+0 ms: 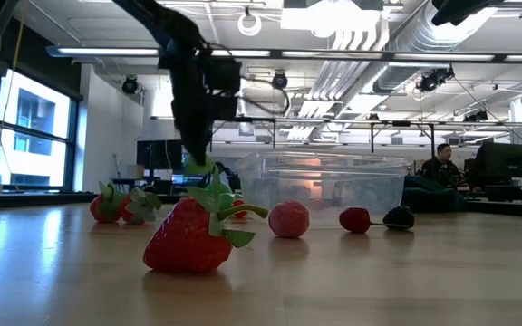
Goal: Pick and placing Produce into tupperware
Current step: Put the green cabbage into the transparent container
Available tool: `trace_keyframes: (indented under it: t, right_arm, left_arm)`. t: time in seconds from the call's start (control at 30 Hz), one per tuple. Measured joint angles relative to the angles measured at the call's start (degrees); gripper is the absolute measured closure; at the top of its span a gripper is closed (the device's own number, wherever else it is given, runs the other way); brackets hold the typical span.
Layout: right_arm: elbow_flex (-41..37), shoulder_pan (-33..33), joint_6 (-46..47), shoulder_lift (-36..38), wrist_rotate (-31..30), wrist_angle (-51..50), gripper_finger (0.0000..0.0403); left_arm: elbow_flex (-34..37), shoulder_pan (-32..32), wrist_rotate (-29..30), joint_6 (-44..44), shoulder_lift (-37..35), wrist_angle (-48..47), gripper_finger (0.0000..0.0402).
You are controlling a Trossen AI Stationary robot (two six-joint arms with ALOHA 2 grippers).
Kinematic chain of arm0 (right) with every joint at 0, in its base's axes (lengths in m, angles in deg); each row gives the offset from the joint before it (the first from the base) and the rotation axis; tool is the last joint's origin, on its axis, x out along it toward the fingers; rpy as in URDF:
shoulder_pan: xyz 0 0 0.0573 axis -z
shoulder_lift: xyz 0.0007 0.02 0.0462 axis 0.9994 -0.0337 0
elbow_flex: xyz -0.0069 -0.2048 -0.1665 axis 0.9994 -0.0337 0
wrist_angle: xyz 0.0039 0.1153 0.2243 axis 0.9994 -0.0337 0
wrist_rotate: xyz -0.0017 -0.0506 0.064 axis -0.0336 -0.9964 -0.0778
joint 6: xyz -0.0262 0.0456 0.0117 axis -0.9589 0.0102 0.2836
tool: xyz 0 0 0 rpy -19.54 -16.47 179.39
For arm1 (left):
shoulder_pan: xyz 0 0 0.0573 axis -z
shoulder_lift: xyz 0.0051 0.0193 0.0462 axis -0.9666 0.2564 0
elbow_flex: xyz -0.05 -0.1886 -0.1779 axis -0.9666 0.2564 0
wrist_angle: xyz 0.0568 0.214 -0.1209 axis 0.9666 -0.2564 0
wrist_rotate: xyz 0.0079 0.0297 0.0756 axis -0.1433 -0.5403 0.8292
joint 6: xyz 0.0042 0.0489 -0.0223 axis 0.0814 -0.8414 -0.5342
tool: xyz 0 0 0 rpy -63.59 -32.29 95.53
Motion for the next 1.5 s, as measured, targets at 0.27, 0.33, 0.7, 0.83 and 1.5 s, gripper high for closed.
trace_keyframes:
  t: [0.27, 0.33, 0.7, 0.83, 1.5]
  right_arm:
    - [0.0, 0.01, -0.01, 0.0, 0.0, 0.0, 0.0371]
    - [0.0, 0.02, 0.0, 0.0, 0.0, 0.02, 0.0371]
    - [0.0, 0.01, 0.0, -0.01, -0.01, 0.0, 0.0371]
    - [0.0, 0.0, 0.0, 0.01, 0.0, 0.0, 0.0371]
    - [0.0, 0.02, -0.02, 0.01, -0.01, 0.0, 0.0371]
  left_arm:
    - [-14.13, 3.0, -7.45, -5.76, -0.8, -2.04, 0.0145]
    - [-17.73, 5.11, -9.57, -7.37, -0.8, -2.16, 0.0145]
    - [-25.76, 19.85, -0.22, -12.98, -0.02, 0.25, 0.0144]
    - [-25.71, 22.83, 3.05, -13.48, 3.36, 0.97, 0.0144]
    - [-25.71, 29.64, 5.23, -16.49, 21.62, 1.91, 0.0144]
